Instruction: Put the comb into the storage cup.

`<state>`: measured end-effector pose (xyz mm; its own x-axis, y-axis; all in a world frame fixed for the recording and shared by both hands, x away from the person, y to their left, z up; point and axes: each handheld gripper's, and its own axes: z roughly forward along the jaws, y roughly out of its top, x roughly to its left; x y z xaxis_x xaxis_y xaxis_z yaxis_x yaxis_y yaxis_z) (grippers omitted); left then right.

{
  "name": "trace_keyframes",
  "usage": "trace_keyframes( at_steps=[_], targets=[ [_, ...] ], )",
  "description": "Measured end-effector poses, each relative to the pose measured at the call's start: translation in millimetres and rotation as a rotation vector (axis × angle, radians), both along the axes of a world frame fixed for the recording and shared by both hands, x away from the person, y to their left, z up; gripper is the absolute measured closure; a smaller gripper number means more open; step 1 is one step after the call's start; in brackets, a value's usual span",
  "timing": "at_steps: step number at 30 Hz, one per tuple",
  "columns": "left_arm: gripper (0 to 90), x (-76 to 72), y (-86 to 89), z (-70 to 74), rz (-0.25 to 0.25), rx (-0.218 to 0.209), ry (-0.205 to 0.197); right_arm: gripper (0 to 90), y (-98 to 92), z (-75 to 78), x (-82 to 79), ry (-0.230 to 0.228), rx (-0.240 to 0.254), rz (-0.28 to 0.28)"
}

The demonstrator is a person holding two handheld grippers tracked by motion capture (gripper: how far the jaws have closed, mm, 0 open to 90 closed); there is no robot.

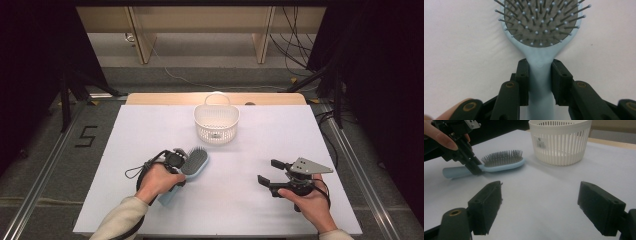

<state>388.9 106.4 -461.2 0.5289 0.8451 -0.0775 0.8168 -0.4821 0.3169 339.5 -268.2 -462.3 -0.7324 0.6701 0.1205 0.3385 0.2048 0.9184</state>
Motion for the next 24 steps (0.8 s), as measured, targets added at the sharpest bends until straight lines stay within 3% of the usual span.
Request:
trace_keyframes(
  at_steps=[19, 24],
  targets=[
    [69.9, -2.5, 7.2, 9.9, 0.001, -0.043, -0.105, 18.3, 0.5, -0.2, -0.1, -0.011, 0.006, 0.003],
    [69.9, -3.2, 7.0, 11.8, -0.005, -0.058, -0.117, 16.4, 0.5, -0.4, 0.1, -0.02, 0.003, 0.009]
  ],
)
